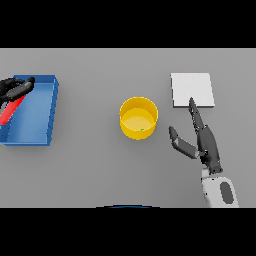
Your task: Pick up the red beaker and tilt it to pour out 1 green nut into yellow bowl. Pick up the yellow bowl and place it on the metallic measuring scale.
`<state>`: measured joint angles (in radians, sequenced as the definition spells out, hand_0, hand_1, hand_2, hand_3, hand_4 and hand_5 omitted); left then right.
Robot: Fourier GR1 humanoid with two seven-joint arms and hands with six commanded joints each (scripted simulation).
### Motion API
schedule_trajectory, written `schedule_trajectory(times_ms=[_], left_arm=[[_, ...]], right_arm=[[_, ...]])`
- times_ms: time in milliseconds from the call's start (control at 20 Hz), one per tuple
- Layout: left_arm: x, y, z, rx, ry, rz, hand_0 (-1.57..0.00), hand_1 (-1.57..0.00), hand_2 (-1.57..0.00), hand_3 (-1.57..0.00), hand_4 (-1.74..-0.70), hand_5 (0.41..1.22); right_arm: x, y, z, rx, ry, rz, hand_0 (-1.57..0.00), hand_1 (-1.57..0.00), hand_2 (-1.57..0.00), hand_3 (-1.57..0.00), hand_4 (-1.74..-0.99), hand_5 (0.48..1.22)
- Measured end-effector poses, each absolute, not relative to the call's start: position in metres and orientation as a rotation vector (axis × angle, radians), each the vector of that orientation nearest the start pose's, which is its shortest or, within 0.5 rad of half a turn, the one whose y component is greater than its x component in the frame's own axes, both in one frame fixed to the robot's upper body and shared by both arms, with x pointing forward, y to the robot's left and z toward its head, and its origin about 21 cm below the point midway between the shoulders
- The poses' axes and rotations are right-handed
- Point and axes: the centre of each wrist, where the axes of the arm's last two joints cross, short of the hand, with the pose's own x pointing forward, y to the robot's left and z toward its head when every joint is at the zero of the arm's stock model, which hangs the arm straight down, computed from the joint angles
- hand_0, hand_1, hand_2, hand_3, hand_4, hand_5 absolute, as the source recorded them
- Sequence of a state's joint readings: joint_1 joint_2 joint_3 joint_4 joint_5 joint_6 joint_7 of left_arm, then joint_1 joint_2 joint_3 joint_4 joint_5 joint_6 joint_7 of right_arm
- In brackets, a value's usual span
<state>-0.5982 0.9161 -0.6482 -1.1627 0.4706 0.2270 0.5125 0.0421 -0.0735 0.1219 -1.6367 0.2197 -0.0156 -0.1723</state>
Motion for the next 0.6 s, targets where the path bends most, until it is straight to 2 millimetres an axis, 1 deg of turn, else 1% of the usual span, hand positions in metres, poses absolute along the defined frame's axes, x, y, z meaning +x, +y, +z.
schedule_trajectory(times_ms=[100,150,250,350,400,450,500,550,600], left_arm=[[0.353,0.338,0.104,0.592,-0.961,-0.466,-0.26,-0.23,-0.22,-0.18,-0.74,0.648],[0.352,0.34,0.1,0.597,-0.96,-0.463,-0.21,-0.18,-0.18,-0.15,-0.73,0.647],[0.359,0.336,0.097,0.62,-0.977,-0.454,-0.13,-0.12,-0.11,-0.09,-0.72,0.647],[0.363,0.337,0.099,0.651,-0.991,-0.443,-0.09,-0.07,-0.07,-0.06,-0.7,0.653],[0.361,0.337,0.1,0.655,-1.007,-0.442,-0.07,-0.06,-0.06,-0.05,-0.71,0.658],[0.359,0.336,0.098,0.653,-1.03,-0.436,-0.05,-0.05,-0.05,-0.04,-0.71,0.663],[0.361,0.336,0.101,0.653,-1.061,-0.425,-0.04,-0.04,-0.04,-0.03,-0.71,0.674],[0.359,0.335,0.1,0.645,-1.081,-0.426,-0.03,-0.03,-0.03,-0.02,-0.71,0.679],[0.36,0.336,0.095,0.642,-1.074,-0.425,-0.03,-0.02,-0.02,-0.02,-0.71,0.685]], right_arm=[[0.238,-0.221,0.007,-0.133,-1.762,0.323,0.0,0.0,0.0,0.0,-1.156,0.69],[0.234,-0.221,0.008,-0.125,-1.78,0.332,0.0,0.0,0.0,0.0,-1.16,0.688],[0.234,-0.221,0.01,-0.14,-1.769,0.33,0.0,0.0,0.0,0.0,-1.173,0.688],[0.233,-0.222,0.011,-0.15,-1.766,0.335,0.0,0.0,0.0,0.0,-1.178,0.679],[0.236,-0.222,0.011,-0.163,-1.73,0.333,0.0,0.0,0.0,0.0,-1.175,0.672],[0.239,-0.222,0.014,-0.187,-1.731,0.344,0.0,0.0,0.0,0.0,-1.163,0.677],[0.238,-0.218,0.017,-0.203,-1.752,0.395,0.0,0.0,0.0,0.0,-1.146,0.691],[0.238,-0.216,0.016,-0.187,-1.742,0.43,0.0,0.0,0.0,0.0,-1.132,0.703],[0.24,-0.216,0.018,-0.179,-1.758,0.482,0.0,0.0,0.0,0.0,-1.137,0.717]])
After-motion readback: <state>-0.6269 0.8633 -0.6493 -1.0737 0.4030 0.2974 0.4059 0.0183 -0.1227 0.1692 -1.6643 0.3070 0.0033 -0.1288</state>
